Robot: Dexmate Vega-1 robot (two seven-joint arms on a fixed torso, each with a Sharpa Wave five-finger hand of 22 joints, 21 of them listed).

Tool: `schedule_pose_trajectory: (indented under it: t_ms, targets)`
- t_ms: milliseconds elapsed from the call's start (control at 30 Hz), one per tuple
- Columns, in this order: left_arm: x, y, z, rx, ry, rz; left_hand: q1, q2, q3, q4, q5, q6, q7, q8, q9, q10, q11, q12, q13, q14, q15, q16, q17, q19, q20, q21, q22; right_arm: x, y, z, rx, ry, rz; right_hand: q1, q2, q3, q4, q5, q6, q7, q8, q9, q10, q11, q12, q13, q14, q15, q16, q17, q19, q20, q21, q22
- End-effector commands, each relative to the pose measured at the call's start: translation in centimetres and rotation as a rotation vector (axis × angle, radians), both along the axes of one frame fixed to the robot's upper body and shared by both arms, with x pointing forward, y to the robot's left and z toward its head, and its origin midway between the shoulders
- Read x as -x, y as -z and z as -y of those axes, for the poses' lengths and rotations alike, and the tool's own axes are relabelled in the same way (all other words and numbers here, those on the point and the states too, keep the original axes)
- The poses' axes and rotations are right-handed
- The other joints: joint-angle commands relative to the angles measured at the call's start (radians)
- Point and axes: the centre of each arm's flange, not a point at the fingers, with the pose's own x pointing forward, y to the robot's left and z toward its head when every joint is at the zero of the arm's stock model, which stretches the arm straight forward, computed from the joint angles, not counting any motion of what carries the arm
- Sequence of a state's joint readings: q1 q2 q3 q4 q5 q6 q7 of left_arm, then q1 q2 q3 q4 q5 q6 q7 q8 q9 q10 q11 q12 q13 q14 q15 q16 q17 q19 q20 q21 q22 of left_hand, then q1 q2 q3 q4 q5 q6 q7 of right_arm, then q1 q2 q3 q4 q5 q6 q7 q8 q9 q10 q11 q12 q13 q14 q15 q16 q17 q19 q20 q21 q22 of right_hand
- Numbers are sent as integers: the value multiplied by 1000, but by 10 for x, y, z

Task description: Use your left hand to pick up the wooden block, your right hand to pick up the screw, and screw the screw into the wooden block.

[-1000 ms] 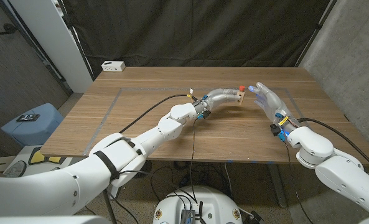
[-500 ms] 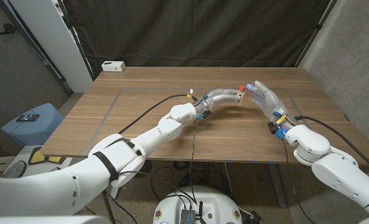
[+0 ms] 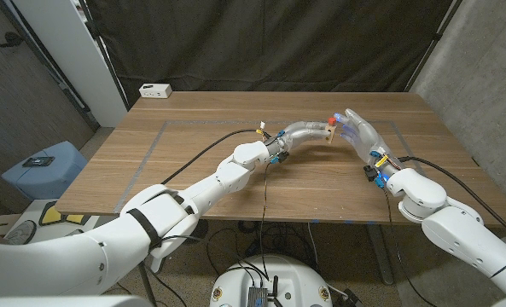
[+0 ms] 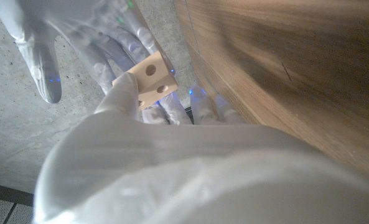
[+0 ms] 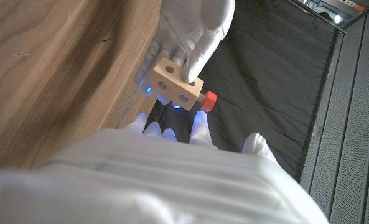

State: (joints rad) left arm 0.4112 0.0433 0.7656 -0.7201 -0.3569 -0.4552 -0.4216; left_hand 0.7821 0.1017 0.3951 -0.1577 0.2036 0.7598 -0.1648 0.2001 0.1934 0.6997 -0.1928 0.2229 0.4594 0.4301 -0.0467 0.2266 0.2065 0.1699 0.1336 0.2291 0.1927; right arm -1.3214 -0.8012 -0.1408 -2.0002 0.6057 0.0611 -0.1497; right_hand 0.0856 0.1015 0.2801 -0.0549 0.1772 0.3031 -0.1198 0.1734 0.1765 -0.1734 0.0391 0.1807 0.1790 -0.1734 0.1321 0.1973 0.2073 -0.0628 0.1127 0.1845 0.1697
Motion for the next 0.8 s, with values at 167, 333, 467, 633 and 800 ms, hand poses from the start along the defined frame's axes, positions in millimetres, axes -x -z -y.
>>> schedule_pose_trajectory:
  t_ms: [167, 333, 467, 633, 800]
  targets:
    - [0, 0, 0, 0, 2, -1, 1, 9, 4, 3, 6, 27, 12, 4, 5, 5, 4, 5, 0, 6, -26, 6, 2, 6, 5, 5, 5, -4, -1, -5, 4, -21, 1, -11, -1, 3, 7, -3, -6, 1, 0, 0, -101, -5, 0, 2, -140, -8, 1, 3, -8, 5, 0, 3]
    - [0, 0, 1, -1, 4, -2, 0, 9, 3, 4, 6, 27, 11, 4, 5, 4, 3, 5, 0, 6, -26, 6, 2, 6, 6, 5, 5, -2, 0, -5, 8, -20, 0, -12, 3, 5, 9, -2, -6, -1, 1, 0, -99, -5, 1, 2, -140, -8, 2, 4, -9, 4, 1, 3]
    - [0, 0, 1, -2, 5, -1, 0, 8, 3, 3, 6, 29, 10, 4, 5, 5, 4, 6, 0, 6, -26, 6, 2, 5, 5, 4, 5, -1, 0, -5, 10, -19, -1, -12, 3, 6, 8, -2, -6, -1, 2, 0, -99, -5, 2, 2, -139, -7, 3, 3, -8, 3, 2, 3]
    - [0, 1, 1, -2, 4, -4, 0, 9, 4, 3, 6, 27, 13, 3, 5, 4, 5, 5, 0, 6, -26, 6, 2, 6, 6, 5, 5, 1, 1, -6, 13, -20, -3, -12, 4, 8, 8, -1, -6, -2, 3, 0, -98, -6, 4, 2, -139, -7, 3, 3, -8, 4, 2, 3]
    - [1, 2, 0, 0, 2, -5, 0, 9, 4, 3, 6, 27, 12, 4, 5, 5, 6, 6, 0, 6, -25, 6, 2, 5, 6, 5, 5, 2, 2, -6, 17, -23, -5, -11, 4, 9, 8, -1, -5, -1, 4, 0, -96, -6, 5, 2, -137, -6, 4, 2, -7, 4, 3, 3]
